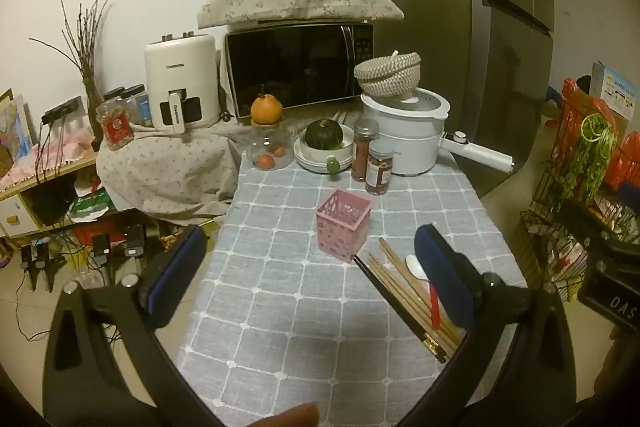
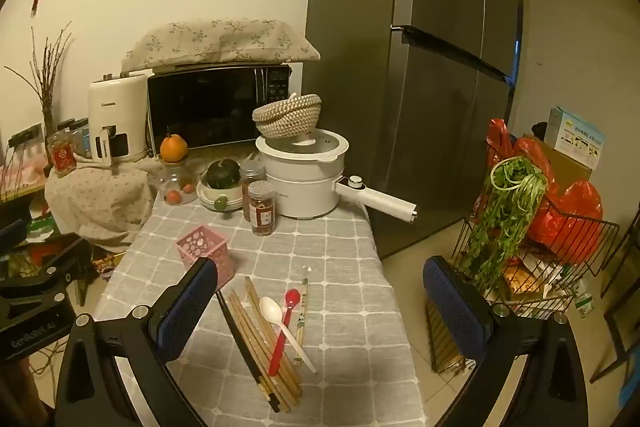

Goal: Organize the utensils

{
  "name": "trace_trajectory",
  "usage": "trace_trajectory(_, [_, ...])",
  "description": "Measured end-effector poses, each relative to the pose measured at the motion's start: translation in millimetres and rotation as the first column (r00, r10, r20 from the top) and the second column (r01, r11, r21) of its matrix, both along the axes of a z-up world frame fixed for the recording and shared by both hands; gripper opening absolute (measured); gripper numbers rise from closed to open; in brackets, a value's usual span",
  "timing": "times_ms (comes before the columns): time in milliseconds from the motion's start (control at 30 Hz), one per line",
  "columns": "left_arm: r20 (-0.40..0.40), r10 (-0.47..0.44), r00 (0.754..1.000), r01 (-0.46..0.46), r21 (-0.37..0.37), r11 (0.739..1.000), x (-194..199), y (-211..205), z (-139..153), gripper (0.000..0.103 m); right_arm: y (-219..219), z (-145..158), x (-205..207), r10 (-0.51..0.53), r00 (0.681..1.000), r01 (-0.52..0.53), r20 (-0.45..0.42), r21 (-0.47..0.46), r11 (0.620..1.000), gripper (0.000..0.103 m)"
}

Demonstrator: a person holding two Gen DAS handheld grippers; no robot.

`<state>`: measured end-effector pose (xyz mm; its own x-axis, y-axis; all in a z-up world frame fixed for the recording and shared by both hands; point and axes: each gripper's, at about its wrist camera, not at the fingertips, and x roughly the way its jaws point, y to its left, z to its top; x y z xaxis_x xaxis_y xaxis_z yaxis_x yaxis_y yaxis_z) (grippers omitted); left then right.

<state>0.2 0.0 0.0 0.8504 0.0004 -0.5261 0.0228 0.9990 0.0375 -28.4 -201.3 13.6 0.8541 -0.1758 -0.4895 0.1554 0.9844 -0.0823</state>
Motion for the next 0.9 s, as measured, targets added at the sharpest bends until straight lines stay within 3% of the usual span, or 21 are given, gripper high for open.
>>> trace_trajectory(900, [0.002, -0.004, 1.0, 0.004, 0.015, 1.0, -2.1, -4.9, -5.2, 0.103, -0.2, -2.6, 1.1, 0.001, 1.0, -0.001, -0.006, 0.001, 1.0, 0.103])
